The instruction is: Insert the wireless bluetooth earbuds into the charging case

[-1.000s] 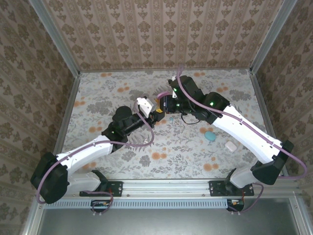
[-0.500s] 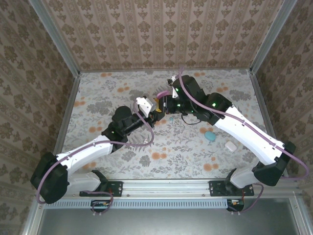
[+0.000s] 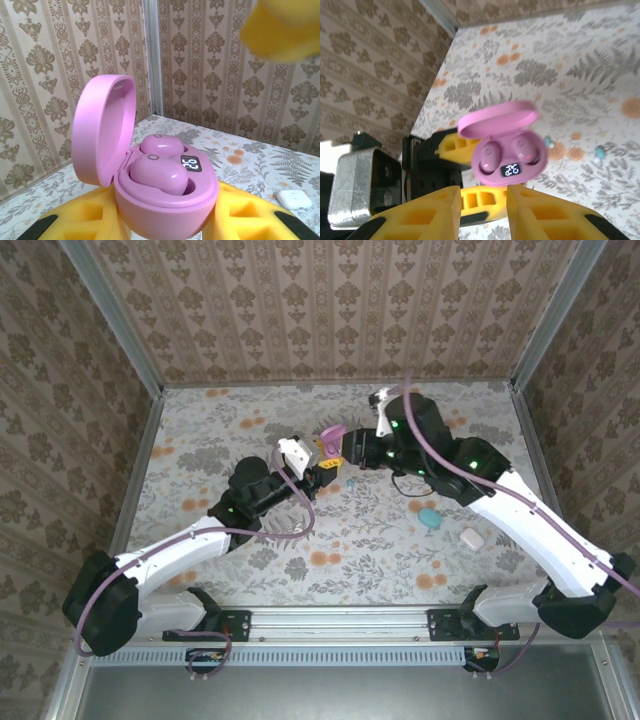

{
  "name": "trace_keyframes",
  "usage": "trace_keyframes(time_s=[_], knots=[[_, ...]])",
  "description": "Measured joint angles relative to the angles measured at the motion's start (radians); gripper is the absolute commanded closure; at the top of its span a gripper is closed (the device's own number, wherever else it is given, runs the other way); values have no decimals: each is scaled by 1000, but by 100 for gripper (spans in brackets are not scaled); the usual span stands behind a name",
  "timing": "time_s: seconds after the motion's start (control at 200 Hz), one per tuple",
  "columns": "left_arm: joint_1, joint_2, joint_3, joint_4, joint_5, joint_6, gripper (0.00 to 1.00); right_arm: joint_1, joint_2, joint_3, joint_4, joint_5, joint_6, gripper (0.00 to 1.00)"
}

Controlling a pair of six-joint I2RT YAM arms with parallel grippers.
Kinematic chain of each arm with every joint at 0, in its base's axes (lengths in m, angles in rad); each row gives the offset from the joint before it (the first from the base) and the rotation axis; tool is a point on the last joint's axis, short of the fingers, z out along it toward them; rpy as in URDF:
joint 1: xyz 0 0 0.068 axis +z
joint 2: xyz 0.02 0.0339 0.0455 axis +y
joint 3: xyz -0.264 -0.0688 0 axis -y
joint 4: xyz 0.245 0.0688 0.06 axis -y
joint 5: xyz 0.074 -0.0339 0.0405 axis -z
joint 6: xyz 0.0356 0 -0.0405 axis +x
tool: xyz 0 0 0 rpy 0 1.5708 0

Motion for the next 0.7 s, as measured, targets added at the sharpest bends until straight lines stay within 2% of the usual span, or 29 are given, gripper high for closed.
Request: trace_keyframes(time_s=[0.125, 0.275, 0.505, 0.7], knots=[[0, 0, 0, -2, 34, 0, 69, -102, -37, 0, 1, -17, -2, 62], [0, 0, 15, -17, 93, 0, 69, -217, -4, 21, -5, -125, -5, 59], [0, 0, 58, -47, 172, 0, 69, -245, 103, 45, -5, -288, -8, 56], [0, 1, 68, -67, 196, 0, 69, -260, 161, 70, -3, -393, -8, 55]])
